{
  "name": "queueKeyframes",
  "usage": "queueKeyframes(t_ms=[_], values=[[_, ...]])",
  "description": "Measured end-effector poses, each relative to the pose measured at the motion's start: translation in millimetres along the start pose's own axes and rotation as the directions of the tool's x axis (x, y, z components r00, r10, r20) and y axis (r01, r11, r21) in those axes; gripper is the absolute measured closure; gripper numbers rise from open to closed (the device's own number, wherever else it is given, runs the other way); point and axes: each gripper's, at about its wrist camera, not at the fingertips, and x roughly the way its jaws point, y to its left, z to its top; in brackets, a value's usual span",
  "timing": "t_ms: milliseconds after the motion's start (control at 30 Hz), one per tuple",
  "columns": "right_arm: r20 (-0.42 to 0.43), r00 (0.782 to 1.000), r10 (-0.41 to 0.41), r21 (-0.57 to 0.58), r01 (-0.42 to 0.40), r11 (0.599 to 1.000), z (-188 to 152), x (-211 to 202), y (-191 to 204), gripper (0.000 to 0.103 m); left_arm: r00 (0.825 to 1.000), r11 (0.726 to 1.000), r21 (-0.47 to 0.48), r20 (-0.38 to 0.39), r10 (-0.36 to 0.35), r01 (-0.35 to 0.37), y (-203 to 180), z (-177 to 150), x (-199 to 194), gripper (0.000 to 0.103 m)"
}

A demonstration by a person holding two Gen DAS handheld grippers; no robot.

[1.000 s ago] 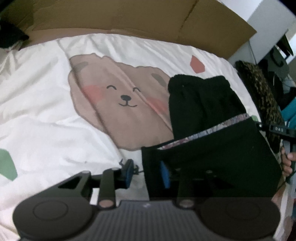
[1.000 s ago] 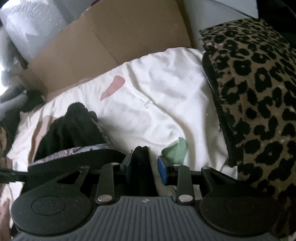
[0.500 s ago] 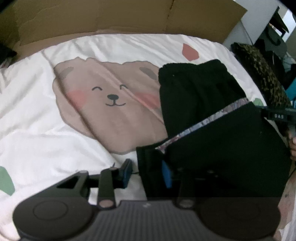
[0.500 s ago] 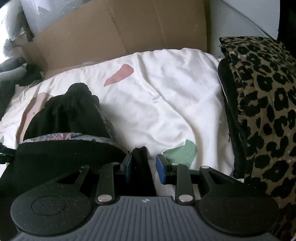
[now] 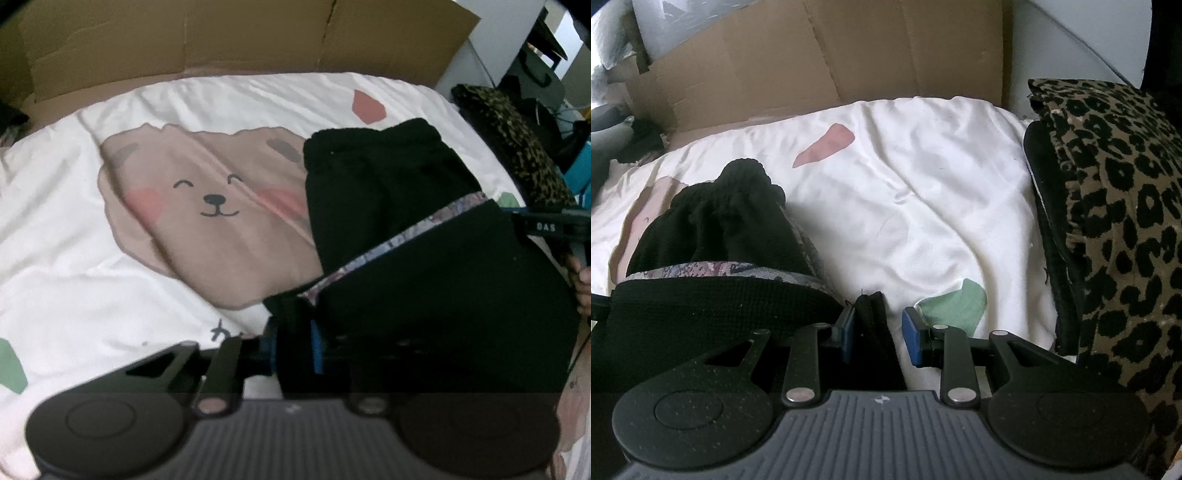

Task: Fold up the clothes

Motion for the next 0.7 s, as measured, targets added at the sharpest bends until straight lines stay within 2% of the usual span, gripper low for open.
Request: queueKeyframes(t_ms=[100, 233, 433, 700], values=[[-0.011, 1.000, 0.027, 0.048, -0.026, 0.998, 2, 0, -3, 0.088, 1.000, 1.000, -0.018, -0.002, 0.010, -0.010, -2, 1, -2, 0.094], [-0.003, 1.000, 0.026, 0.063, -0.025, 0.998, 1, -2, -1, 0.093, 1.000, 0.999, -0.046, -0.001, 0.017, -0.017, 2, 2, -8, 0.095], [0.032, 0.999, 0.007, 0.070, -0.009, 0.997, 0, -13, 1, 0.095, 1.000, 0.998, -0.061, 0.003, 0.015, -0.015, 9, 3, -22, 0.096], [0.114, 0.993, -0.030, 0.125, 0.016, 0.992, 7, -47, -14, 0.095, 0.999, 0.995, -0.092, 0.046, -0.025, 0.029, 12, 8, -42, 0.096]])
